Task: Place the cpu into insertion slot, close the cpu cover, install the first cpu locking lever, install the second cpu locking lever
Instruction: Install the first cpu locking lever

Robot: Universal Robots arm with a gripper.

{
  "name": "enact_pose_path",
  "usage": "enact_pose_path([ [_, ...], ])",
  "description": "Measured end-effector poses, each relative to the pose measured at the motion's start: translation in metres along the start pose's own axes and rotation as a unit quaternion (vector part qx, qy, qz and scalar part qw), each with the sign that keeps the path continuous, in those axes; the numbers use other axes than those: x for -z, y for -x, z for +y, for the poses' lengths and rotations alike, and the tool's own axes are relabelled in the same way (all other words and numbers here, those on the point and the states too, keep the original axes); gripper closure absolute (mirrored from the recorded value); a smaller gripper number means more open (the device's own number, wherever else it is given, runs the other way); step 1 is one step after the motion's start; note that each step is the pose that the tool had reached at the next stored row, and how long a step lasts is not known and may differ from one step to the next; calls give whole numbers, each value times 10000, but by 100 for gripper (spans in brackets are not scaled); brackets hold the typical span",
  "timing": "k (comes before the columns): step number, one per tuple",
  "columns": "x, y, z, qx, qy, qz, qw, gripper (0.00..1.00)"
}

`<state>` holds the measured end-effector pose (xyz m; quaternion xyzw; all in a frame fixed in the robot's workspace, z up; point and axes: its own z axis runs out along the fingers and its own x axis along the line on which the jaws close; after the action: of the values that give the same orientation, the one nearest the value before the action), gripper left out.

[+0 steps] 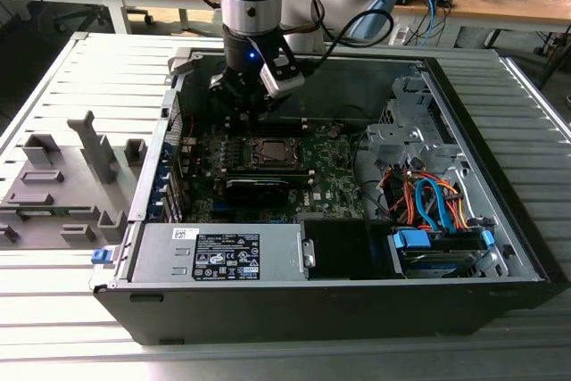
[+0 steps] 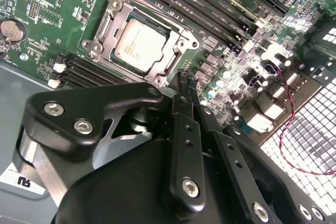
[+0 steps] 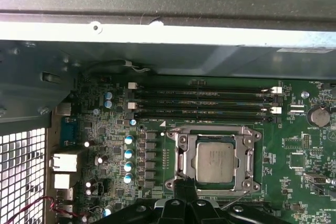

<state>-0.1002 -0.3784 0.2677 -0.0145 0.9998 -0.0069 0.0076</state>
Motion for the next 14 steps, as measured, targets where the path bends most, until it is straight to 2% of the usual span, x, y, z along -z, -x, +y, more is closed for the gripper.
enact_pose_path([
  [14, 37, -9, 0, 0, 0, 0, 10000, 89],
])
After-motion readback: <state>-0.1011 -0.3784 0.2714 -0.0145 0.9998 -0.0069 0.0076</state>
